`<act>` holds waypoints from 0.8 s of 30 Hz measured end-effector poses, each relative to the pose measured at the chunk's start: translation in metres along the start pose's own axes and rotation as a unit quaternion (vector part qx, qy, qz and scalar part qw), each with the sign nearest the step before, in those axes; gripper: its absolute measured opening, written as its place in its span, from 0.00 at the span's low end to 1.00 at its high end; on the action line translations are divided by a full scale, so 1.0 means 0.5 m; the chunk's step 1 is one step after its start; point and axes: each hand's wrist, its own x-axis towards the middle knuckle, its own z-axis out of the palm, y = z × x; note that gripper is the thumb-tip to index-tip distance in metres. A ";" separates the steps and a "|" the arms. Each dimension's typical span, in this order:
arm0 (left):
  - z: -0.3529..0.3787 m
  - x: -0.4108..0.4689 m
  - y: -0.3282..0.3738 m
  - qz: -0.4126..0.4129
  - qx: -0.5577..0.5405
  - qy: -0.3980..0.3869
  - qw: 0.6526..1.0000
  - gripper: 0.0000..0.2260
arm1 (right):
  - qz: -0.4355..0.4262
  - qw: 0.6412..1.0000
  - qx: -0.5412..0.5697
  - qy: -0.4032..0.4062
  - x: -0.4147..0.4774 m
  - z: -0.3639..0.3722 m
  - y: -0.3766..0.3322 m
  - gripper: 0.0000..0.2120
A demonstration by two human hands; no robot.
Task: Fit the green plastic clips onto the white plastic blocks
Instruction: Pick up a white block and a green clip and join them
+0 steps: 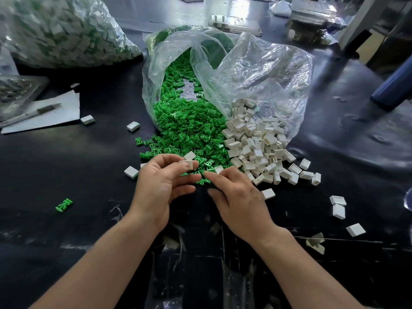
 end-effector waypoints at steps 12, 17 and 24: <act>0.002 0.003 -0.010 0.001 0.010 0.001 1.000 0.09 | 0.032 0.999 0.011 -0.027 0.002 -0.011 0.013 0.10; 0.004 0.001 -0.012 -0.015 -0.018 -0.023 0.999 0.08 | 0.031 0.999 0.018 -0.017 0.003 -0.012 0.018 0.10; 0.005 -0.012 -0.014 -0.031 0.042 -0.106 0.993 0.07 | 0.208 0.875 0.434 0.048 0.008 -0.040 0.016 0.10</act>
